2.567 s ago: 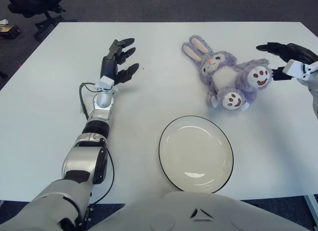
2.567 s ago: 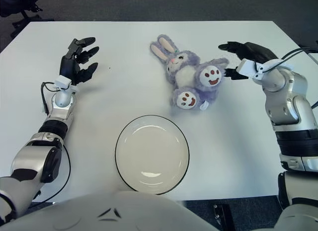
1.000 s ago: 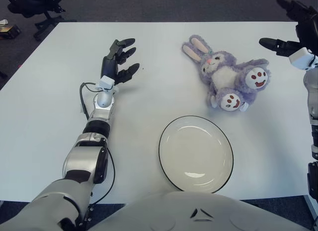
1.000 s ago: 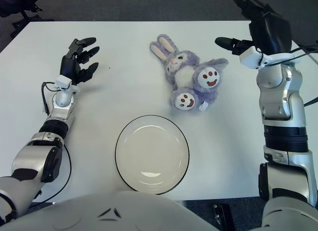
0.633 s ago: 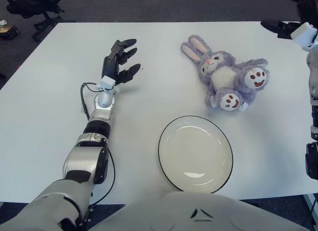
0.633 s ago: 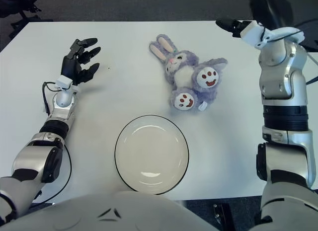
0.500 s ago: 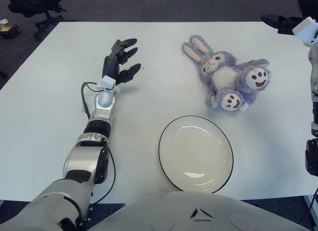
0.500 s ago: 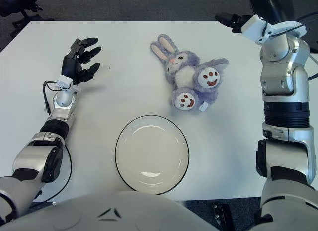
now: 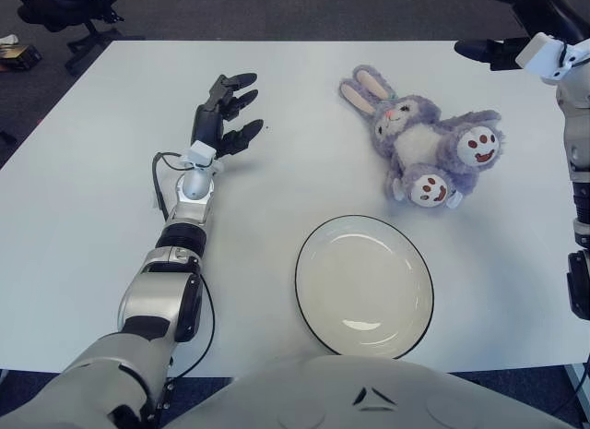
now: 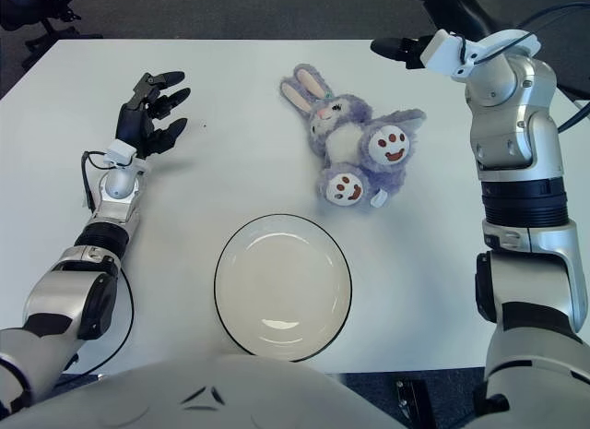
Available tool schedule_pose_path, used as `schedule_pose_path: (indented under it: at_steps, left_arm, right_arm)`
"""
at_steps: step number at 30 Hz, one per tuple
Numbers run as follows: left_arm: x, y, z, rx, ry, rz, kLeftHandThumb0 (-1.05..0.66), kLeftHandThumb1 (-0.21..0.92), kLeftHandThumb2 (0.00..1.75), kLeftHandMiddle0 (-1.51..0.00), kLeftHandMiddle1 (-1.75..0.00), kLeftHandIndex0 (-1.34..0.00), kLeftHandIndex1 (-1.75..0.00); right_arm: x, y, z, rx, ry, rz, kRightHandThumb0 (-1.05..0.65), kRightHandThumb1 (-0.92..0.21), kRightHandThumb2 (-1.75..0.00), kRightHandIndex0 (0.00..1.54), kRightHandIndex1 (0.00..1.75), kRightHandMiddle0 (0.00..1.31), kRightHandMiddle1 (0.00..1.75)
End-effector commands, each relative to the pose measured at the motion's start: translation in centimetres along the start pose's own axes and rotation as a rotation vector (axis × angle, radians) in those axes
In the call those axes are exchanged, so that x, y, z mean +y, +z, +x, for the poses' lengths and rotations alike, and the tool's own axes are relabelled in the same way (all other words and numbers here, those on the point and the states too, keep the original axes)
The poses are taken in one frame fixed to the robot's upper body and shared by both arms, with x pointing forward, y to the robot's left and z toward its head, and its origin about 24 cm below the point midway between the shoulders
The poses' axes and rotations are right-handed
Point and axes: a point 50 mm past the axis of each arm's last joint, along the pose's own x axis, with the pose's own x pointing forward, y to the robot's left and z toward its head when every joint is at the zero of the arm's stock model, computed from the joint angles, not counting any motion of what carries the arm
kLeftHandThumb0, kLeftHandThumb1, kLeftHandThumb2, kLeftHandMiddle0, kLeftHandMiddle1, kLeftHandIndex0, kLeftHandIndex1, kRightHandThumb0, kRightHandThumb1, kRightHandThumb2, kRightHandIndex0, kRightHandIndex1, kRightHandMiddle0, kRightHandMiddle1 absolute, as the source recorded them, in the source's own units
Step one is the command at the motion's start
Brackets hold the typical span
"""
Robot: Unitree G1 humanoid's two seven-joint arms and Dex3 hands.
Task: Put the doll into the plate.
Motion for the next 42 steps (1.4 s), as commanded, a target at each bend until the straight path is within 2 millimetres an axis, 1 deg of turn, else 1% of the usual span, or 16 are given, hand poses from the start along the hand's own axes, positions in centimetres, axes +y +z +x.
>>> schedule_pose_path:
  at_steps: [1,5,6,7,9,14,19,21,23,28,31,34,35,39,42]
  left_arm:
    - [-0.4,-1.0,-1.3,0.058,-0.001,-0.019,-0.21,0.92,0.21,-0.82,-0.01,-0.42,-0.67]
    - [-0.4,-1.0,-1.2,0.059,-0.002,-0.02,-0.21,0.92,0.21,-0.82,-0.01,-0.43,-0.67]
    - [-0.3,-1.0,-1.1,0.06,-0.001,-0.015,-0.21,0.92,0.21,-0.82,-0.01,-0.43,-0.67]
    - [-0.3,-0.9,-0.9,0.059,0.0,-0.009,-0.21,0.92,0.21,-0.82,-0.01,-0.43,-0.67]
    - [-0.2,-0.9,-0.7,0.057,0.001,-0.002,-0.2,0.92,0.21,-0.81,-0.01,-0.42,-0.67]
    - [-0.3,-0.9,-0.6,0.055,0.003,0.0,-0.2,0.92,0.21,-0.81,0.0,-0.42,-0.67]
    - [-0.3,-0.9,-0.6,0.055,0.003,0.001,-0.2,0.92,0.2,-0.81,0.0,-0.42,-0.67]
    - [-0.2,-0.8,-0.5,0.047,0.008,0.005,-0.2,0.92,0.2,-0.81,0.0,-0.42,-0.67]
    - [-0.2,-0.8,-0.5,0.04,0.009,0.011,-0.2,0.92,0.2,-0.8,0.0,-0.42,-0.67]
    - [-0.2,-0.6,-0.5,0.028,0.005,0.029,-0.2,0.92,0.19,-0.8,0.0,-0.42,-0.66]
    - [-0.2,0.2,0.5,-0.034,-0.05,0.097,-0.25,0.92,0.17,-0.79,0.0,-0.41,-0.66]
    - [-0.2,1.0,1.2,-0.097,-0.104,0.157,-0.32,0.92,0.12,-0.75,0.0,-0.38,-0.65]
    - [-0.3,1.1,1.4,-0.112,-0.116,0.172,-0.34,0.92,0.11,-0.71,0.0,-0.36,-0.63]
    - [-0.6,1.9,2.1,-0.185,-0.172,0.224,-0.37,0.92,0.06,-0.62,0.0,-0.3,-0.58]
    - [-1.1,2.9,2.7,-0.274,-0.227,0.267,-0.38,0.92,0.04,-0.54,0.0,-0.28,-0.55]
  right_arm:
    - [-0.3,0.1,0.2,-0.004,0.009,0.017,-0.59,-0.92,-0.53,0.38,0.02,0.39,0.03]
    - [-0.2,0.0,0.3,0.002,0.026,0.025,-0.59,-0.92,-0.53,0.38,0.02,0.39,0.03]
    - [0.0,0.3,-0.4,0.021,0.052,0.045,-0.59,-0.92,-0.54,0.38,0.02,0.39,0.03]
    - [0.1,0.6,-1.0,0.032,0.075,0.06,-0.57,-0.92,-0.55,0.48,0.04,0.4,0.03]
    - [0.2,1.0,-1.9,0.045,0.1,0.073,-0.54,-0.92,-0.57,0.59,0.06,0.41,0.03]
    - [0.1,1.2,-2.4,0.065,0.144,0.032,-0.51,-0.92,-0.58,0.65,0.07,0.42,0.03]
    - [0.1,1.3,-2.5,0.071,0.149,0.034,-0.51,-0.92,-0.58,0.67,0.07,0.42,0.03]
    - [0.4,1.0,-3.6,0.047,0.249,-0.032,-0.53,-0.92,-0.6,0.67,0.06,0.42,0.03]
    - [0.6,0.9,-4.3,0.035,0.3,-0.059,-0.55,-0.92,-0.62,0.67,0.06,0.42,0.03]
    - [0.9,0.7,-5.0,0.027,0.321,-0.057,-0.6,-0.92,-0.66,0.68,0.05,0.43,0.04]
    - [1.0,0.5,-5.8,0.042,0.394,-0.054,-0.64,-0.92,-0.7,0.67,0.04,0.44,0.04]
    - [0.9,0.6,-6.1,0.049,0.443,-0.043,-0.67,-0.92,-0.74,0.66,0.03,0.43,0.03]
    - [0.9,0.7,-6.1,0.049,0.453,-0.037,-0.67,-0.92,-0.75,0.66,0.03,0.43,0.03]
    - [0.8,0.8,-6.2,0.055,0.494,-0.01,-0.68,-0.92,-0.77,0.65,0.02,0.42,0.03]
    - [0.8,0.9,-6.4,0.059,0.515,0.01,-0.69,-0.92,-0.79,0.65,0.02,0.42,0.02]
